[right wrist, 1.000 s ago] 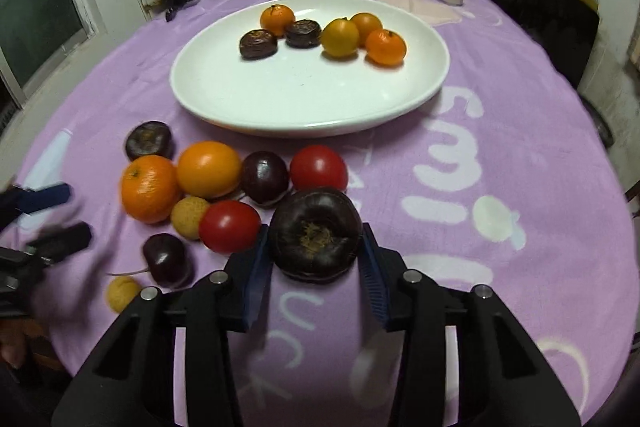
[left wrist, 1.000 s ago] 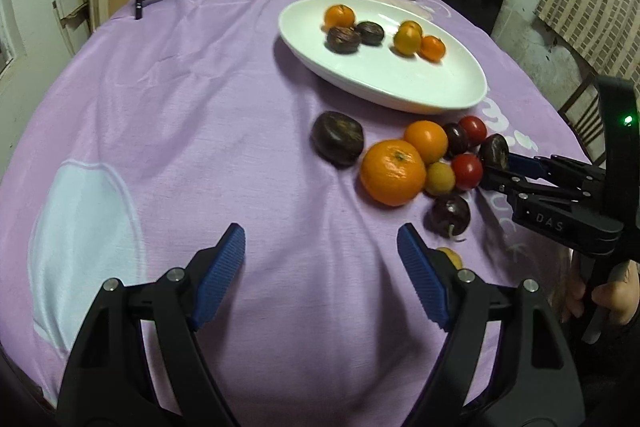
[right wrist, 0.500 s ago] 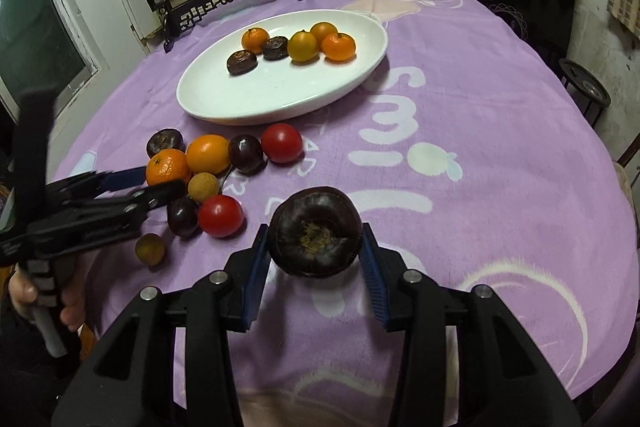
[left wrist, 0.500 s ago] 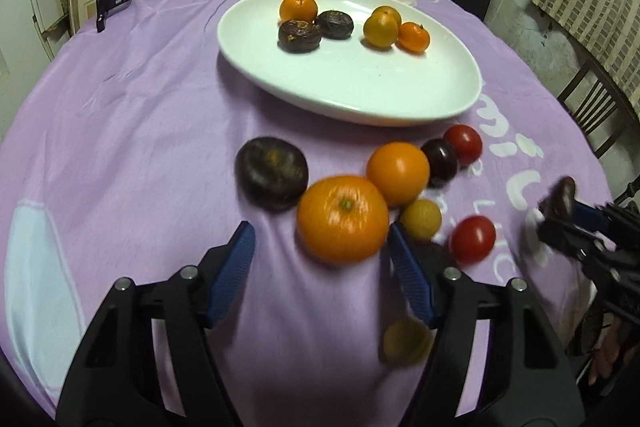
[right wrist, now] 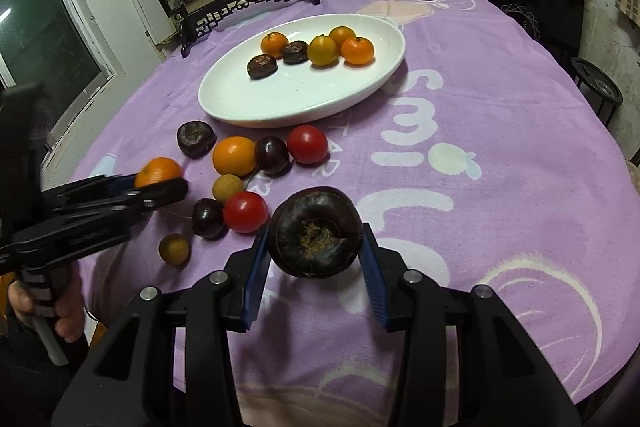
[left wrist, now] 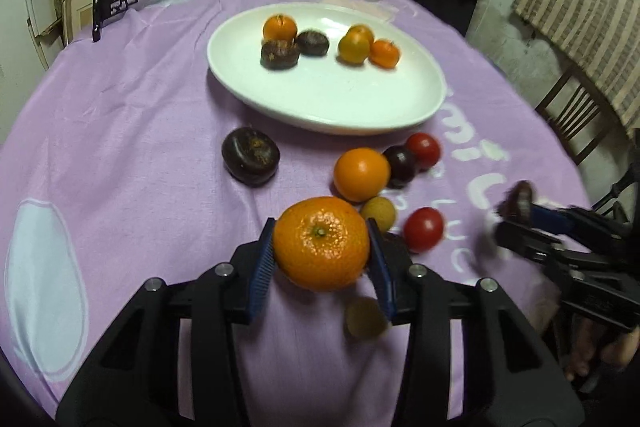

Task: Organize fruits
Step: 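Grasp a mangosteen with the right tool while the left tool grasps a large orange, then place the mangosteen and orange onto the white plate and release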

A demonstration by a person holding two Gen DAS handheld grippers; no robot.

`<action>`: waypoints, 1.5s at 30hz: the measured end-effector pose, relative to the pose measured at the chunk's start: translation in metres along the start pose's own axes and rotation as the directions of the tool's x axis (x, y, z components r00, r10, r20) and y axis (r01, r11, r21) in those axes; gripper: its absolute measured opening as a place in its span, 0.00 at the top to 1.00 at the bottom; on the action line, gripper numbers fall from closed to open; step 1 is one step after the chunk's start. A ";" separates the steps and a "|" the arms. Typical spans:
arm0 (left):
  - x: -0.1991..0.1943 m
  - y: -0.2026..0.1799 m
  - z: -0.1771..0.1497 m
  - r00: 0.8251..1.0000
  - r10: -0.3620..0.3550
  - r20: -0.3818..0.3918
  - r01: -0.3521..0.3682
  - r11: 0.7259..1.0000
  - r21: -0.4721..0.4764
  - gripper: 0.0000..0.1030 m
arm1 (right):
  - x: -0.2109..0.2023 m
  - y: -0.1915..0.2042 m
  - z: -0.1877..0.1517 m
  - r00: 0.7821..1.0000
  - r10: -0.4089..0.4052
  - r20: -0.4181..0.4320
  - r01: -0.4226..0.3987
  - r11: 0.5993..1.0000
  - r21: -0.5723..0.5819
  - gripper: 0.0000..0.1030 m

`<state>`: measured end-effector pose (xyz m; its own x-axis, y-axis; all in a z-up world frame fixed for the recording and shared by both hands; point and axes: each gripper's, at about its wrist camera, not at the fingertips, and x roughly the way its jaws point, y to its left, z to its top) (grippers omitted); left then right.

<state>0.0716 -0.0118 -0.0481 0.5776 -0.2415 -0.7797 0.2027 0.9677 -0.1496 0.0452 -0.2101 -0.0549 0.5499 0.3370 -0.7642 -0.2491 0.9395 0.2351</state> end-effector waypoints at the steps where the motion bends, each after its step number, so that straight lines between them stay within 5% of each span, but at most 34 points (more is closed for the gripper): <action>1: -0.005 0.000 0.000 1.000 -0.002 0.008 0.002 1.000 0.002 0.57 | 0.001 0.001 0.002 1.000 0.002 -0.002 -0.002 1.000 -0.002 0.57; 10: -0.022 0.006 0.033 0.999 -0.008 0.049 0.005 0.999 0.054 0.57 | 0.010 0.008 0.029 1.000 0.010 -0.006 -0.010 1.000 -0.022 0.57; 23: 0.074 0.036 0.190 0.998 0.055 0.012 -0.054 0.998 -0.044 0.57 | 0.077 0.016 0.167 1.000 -0.010 0.017 0.012 0.995 -0.098 0.57; 28: 0.098 0.052 0.195 0.998 0.065 -0.016 -0.066 0.994 -0.088 0.57 | 0.123 0.013 0.199 0.999 -0.052 0.000 0.052 0.993 -0.110 0.57; 36: 0.113 0.061 0.193 0.998 0.051 -0.035 -0.054 0.994 -0.098 0.57 | 0.140 0.015 0.201 0.998 -0.064 0.003 0.063 0.989 -0.134 0.57; 38: 0.112 0.061 0.193 0.998 0.057 -0.031 -0.060 0.994 -0.096 0.56 | 0.139 0.018 0.201 0.997 -0.069 0.020 0.071 0.988 -0.140 0.45; 40: 0.110 0.062 0.192 0.998 0.057 -0.026 -0.060 0.992 -0.108 0.55 | 0.133 0.019 0.201 0.994 -0.102 0.050 0.108 0.984 -0.142 0.42; 45: 0.072 0.060 0.183 0.998 0.036 0.054 -0.029 0.993 -0.112 0.28 | 0.091 0.024 0.185 0.989 -0.126 0.073 0.136 0.980 -0.146 0.42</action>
<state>0.2697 0.0154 -0.0018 0.6266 -0.2105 -0.7504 0.0956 0.9763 -0.1940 0.2366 -0.1453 -0.0079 0.6339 0.2196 -0.7415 -0.2860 0.9574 0.0391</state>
